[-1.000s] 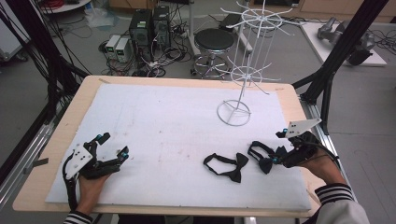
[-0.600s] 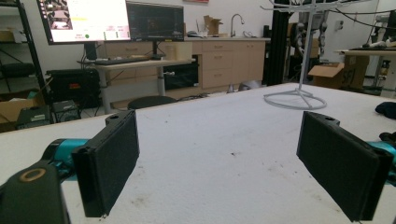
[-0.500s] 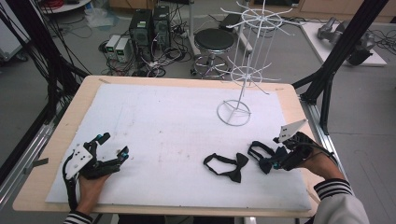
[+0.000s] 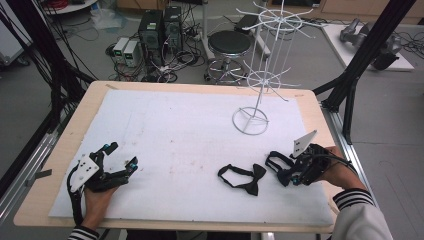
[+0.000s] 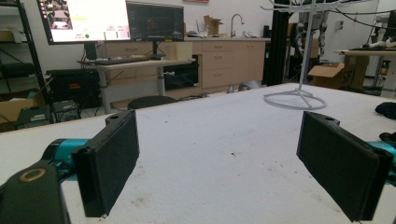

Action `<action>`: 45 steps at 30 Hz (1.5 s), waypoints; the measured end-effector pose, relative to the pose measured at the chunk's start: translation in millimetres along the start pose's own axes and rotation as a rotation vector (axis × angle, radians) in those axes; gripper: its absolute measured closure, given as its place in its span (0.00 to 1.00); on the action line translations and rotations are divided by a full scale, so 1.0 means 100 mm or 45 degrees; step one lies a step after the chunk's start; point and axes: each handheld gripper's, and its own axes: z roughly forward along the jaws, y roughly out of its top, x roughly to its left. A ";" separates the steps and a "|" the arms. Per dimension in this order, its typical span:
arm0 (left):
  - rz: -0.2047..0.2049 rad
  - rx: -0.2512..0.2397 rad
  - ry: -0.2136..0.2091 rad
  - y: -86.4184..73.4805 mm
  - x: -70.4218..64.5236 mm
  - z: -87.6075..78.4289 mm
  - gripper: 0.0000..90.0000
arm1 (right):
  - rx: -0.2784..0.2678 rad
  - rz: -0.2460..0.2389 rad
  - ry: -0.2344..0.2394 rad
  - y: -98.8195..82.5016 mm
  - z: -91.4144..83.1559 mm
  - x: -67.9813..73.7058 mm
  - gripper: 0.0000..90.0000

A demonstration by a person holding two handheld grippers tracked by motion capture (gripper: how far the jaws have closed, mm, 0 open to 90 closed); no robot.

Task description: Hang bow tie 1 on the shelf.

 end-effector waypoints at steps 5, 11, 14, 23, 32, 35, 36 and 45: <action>0.002 -0.001 -0.001 0.00 0.00 0.00 0.15 | 0.039 -0.044 0.016 0.01 0.04 0.00 0.25; 0.001 0.000 0.000 0.00 0.00 0.00 0.15 | 0.121 -0.102 0.014 0.01 0.10 0.01 0.28; 0.002 0.000 -0.001 0.00 0.00 0.00 0.15 | 0.155 -0.129 0.016 0.02 0.13 0.02 0.31; 0.001 -0.001 -0.001 0.00 0.00 0.00 0.15 | 0.216 -0.201 -0.016 0.04 0.16 0.03 0.40; 0.002 0.000 -0.001 0.00 0.00 0.00 0.15 | 0.260 -0.235 -0.028 0.05 0.19 0.03 0.53; 0.003 0.001 0.001 0.00 0.00 0.00 0.15 | 0.268 -0.230 -0.028 0.05 0.18 0.03 0.65; 0.002 0.000 -0.001 0.00 0.00 0.00 0.15 | 0.275 -0.240 -0.031 0.05 0.17 0.03 0.71; 0.000 -0.001 0.000 0.00 0.00 0.00 0.15 | 0.253 -0.189 -0.016 0.05 0.14 0.00 0.83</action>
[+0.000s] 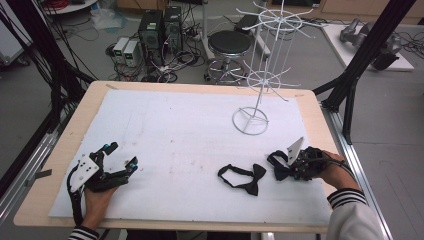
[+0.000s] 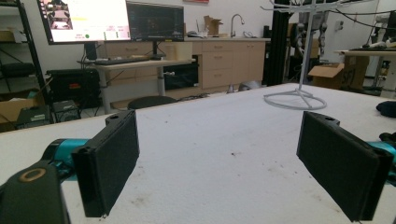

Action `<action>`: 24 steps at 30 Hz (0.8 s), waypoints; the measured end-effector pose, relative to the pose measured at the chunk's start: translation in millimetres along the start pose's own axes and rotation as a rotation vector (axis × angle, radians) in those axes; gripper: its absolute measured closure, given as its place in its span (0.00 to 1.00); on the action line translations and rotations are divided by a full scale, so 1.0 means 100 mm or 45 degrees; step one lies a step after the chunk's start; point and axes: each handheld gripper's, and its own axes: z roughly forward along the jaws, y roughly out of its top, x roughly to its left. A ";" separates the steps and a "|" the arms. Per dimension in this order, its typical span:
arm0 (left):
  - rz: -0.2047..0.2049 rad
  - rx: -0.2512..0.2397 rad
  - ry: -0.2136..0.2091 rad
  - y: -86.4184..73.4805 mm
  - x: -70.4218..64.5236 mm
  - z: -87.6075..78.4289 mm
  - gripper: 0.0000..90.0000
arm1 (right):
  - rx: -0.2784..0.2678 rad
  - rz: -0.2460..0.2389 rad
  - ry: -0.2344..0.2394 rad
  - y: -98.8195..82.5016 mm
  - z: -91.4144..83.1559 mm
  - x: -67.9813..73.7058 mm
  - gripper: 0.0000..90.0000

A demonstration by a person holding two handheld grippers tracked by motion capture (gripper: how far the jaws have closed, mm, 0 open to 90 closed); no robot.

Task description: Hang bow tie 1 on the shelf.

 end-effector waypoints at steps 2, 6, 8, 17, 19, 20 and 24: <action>0.000 0.000 0.000 0.00 0.00 0.00 0.15 | -0.023 0.003 0.005 0.01 0.00 0.00 0.83; 0.000 0.000 0.000 0.00 0.00 0.00 0.15 | -0.042 0.012 -0.002 0.01 -0.02 -0.01 0.83; 0.001 0.000 0.000 0.00 0.00 0.00 0.15 | -0.056 0.024 0.001 0.00 -0.04 -0.01 0.83; 0.000 0.000 0.000 0.00 0.00 0.00 0.15 | -0.209 0.091 -0.028 -0.02 -0.16 -0.01 0.83; -0.001 0.000 0.000 0.00 0.00 0.00 0.15 | -0.243 0.107 -0.032 -0.03 -0.19 0.00 0.83; 0.001 0.001 0.000 0.00 0.00 0.00 0.15 | -0.260 0.119 -0.034 -0.03 -0.20 0.00 0.83; 0.000 0.001 0.000 0.00 0.00 0.00 0.15 | -0.342 0.161 -0.045 -0.04 -0.25 -0.01 0.83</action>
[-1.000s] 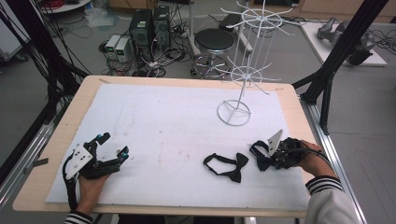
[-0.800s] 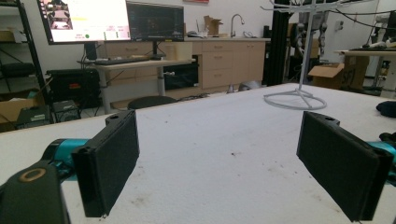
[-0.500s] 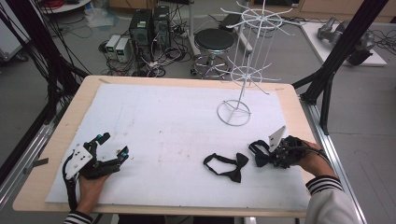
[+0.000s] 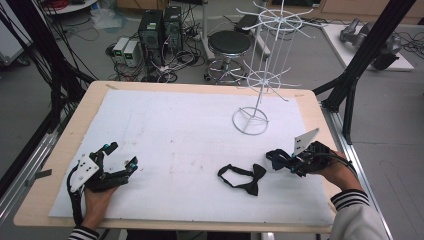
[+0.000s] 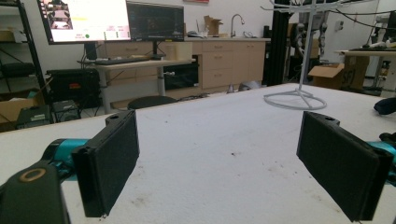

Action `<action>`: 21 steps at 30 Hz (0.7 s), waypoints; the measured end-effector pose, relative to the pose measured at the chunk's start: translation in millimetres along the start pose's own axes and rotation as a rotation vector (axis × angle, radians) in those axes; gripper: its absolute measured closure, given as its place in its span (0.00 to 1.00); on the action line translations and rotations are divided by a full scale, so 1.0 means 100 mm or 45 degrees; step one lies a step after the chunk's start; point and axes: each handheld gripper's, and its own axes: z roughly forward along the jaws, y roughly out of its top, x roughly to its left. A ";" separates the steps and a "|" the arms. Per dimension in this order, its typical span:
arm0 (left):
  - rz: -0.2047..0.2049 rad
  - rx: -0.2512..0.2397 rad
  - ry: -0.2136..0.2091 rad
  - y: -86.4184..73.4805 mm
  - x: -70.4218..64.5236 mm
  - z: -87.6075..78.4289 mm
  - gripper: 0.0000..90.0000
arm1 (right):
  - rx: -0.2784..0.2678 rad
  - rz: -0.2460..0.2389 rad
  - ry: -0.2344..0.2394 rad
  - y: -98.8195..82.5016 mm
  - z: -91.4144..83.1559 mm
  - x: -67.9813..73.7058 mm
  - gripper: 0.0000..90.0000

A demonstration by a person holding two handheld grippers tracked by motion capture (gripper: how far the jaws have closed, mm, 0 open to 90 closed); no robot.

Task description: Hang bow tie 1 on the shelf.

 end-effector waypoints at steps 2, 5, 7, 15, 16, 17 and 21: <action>0.001 0.000 0.001 0.00 0.00 0.00 0.15 | -0.040 0.027 -0.004 0.01 -0.03 0.00 0.83; -0.001 0.000 0.001 0.00 0.00 0.00 0.15 | -0.104 0.060 -0.010 0.02 -0.08 0.00 0.83; 0.001 0.002 -0.002 0.00 0.00 0.00 0.15 | -0.146 0.069 -0.017 0.01 -0.10 -0.02 0.83; 0.001 -0.001 0.000 0.00 0.00 0.00 0.15 | -0.300 0.177 -0.041 0.02 -0.22 -0.02 0.83; 0.002 0.001 -0.001 0.00 0.00 0.00 0.15 | -0.316 0.191 -0.052 0.02 -0.23 -0.02 0.83; 0.001 0.000 0.000 0.00 0.00 0.00 0.15 | -0.333 0.202 -0.054 0.01 -0.24 -0.02 0.83; 0.001 0.000 -0.001 0.00 0.00 0.00 0.15 | -0.410 0.262 -0.095 0.00 -0.30 -0.03 0.83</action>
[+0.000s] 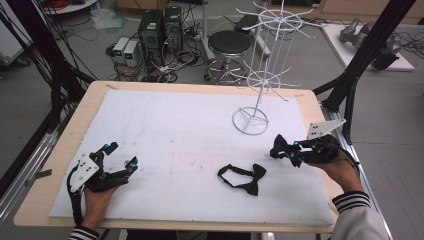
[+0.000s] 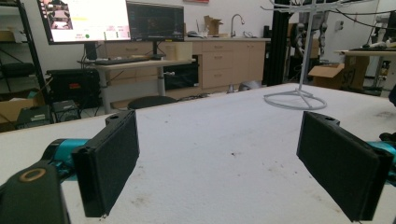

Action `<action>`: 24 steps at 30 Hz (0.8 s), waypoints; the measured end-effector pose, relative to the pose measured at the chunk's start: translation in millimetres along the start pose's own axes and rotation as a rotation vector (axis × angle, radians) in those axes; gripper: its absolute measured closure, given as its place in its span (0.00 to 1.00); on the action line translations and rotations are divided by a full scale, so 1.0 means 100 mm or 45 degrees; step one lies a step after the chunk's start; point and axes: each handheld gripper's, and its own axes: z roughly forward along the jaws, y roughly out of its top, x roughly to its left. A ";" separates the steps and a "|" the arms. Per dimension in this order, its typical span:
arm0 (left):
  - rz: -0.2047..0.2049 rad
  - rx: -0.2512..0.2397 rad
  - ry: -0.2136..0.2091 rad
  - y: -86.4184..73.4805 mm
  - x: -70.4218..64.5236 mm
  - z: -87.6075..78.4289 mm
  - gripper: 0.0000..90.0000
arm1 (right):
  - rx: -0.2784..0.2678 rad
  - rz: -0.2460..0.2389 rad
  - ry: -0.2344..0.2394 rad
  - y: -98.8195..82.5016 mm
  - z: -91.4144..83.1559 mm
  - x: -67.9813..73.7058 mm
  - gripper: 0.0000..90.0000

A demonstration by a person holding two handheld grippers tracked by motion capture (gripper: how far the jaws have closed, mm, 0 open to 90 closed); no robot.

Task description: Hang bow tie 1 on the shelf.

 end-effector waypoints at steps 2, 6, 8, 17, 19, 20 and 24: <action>0.000 -0.001 0.001 0.00 0.00 0.00 0.15 | -0.044 0.036 -0.012 0.00 -0.03 -0.01 0.83; 0.000 0.000 0.001 0.00 0.00 0.00 0.15 | -0.118 0.092 -0.047 0.01 -0.09 -0.02 0.83; 0.000 0.000 0.001 0.00 0.00 0.00 0.15 | -0.139 0.097 -0.065 0.01 -0.11 -0.02 0.83; 0.000 0.000 0.000 0.00 0.00 0.00 0.15 | -0.251 0.151 -0.152 0.05 -0.18 -0.01 0.83; 0.001 -0.002 0.002 0.00 0.00 0.00 0.15 | -0.268 0.172 -0.162 0.05 -0.18 -0.01 0.83; 0.001 0.000 0.000 0.00 0.00 0.00 0.15 | -0.279 0.188 -0.173 0.05 -0.19 -0.01 0.82; 0.000 -0.001 0.001 0.00 0.00 0.00 0.15 | -0.327 0.195 -0.200 0.07 -0.21 -0.01 0.82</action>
